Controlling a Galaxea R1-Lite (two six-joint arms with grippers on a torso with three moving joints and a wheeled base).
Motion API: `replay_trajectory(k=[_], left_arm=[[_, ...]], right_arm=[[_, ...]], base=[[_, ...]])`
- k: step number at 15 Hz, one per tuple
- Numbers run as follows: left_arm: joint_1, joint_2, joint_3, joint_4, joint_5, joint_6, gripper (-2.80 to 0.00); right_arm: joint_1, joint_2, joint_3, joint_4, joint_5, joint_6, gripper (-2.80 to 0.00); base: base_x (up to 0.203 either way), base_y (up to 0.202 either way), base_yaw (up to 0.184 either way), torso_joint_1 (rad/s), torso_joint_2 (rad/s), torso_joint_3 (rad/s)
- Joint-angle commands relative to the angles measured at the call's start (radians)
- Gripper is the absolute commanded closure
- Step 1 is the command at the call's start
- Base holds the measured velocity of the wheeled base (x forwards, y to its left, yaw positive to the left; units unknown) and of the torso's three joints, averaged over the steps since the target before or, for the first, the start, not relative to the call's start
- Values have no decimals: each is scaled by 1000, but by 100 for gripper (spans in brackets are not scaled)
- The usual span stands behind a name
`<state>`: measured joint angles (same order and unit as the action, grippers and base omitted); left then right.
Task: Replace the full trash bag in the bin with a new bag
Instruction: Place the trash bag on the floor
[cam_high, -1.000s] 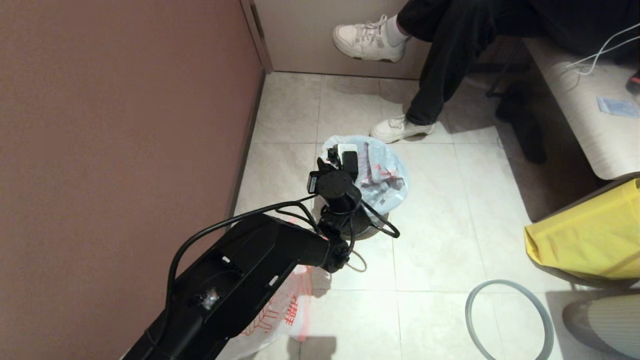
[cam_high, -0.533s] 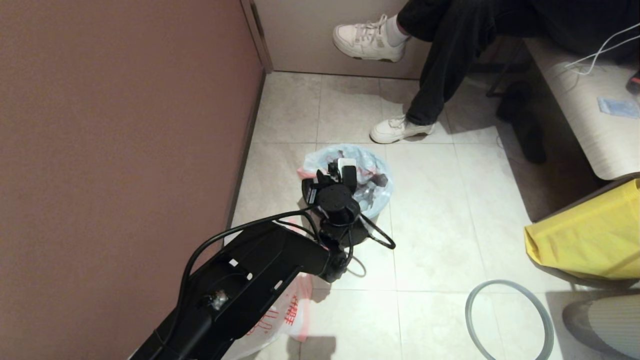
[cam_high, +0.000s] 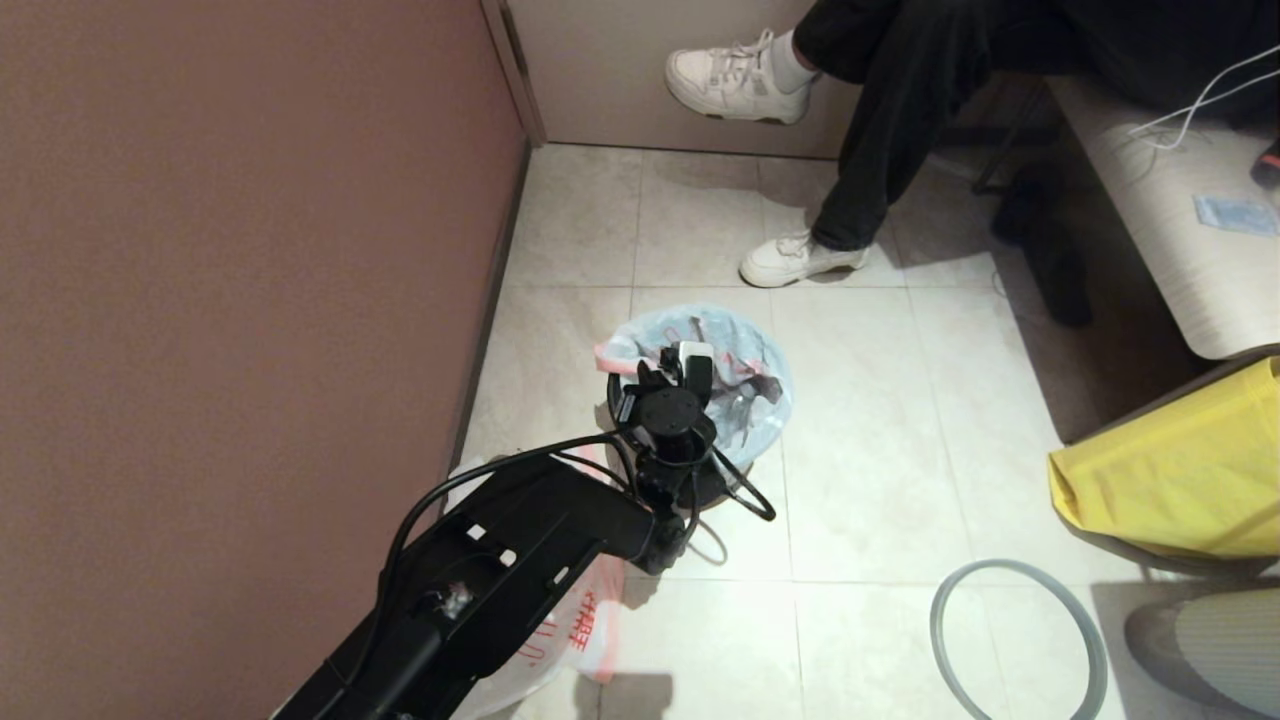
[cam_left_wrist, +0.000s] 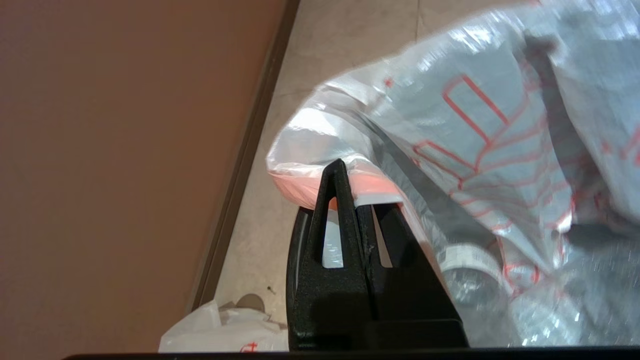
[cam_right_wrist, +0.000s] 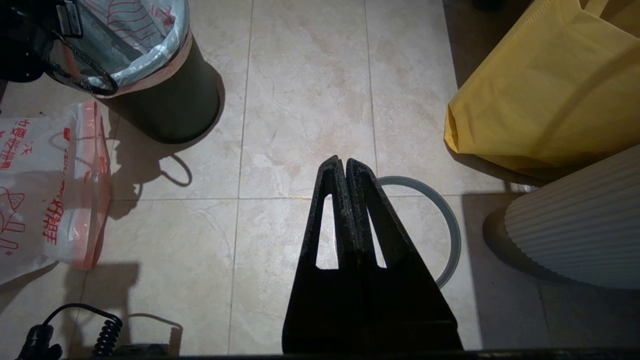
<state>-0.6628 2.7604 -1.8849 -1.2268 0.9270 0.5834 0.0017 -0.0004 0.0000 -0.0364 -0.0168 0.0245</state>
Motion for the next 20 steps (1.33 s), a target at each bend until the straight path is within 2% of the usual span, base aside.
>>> replay_trajectory(k=[1,3,6,13,20], left_arm=[[-22,-15,-51,14,9,-2,0],[-58,-52,-57,78,7,-9,0],[-75,-101,-65,154,4,-69,0],[-20,-230,-65,156,5,-76,0],[-24,-373,-64,211,16,-74,0]], right_arm=[[0,0,0,-2,0,0,0],[0,0,0,0,0,0,0],[0,0,0,0,0,0,0],[0,0,0,0,0,0,0],[0,0,0,0,0,0,0]], base=[[0,0,0,0,0,0],[0,0,0,0,0,0],[0,0,0,0,0,0],[0,0,0,0,0,0],[0,0,0,0,0,0]])
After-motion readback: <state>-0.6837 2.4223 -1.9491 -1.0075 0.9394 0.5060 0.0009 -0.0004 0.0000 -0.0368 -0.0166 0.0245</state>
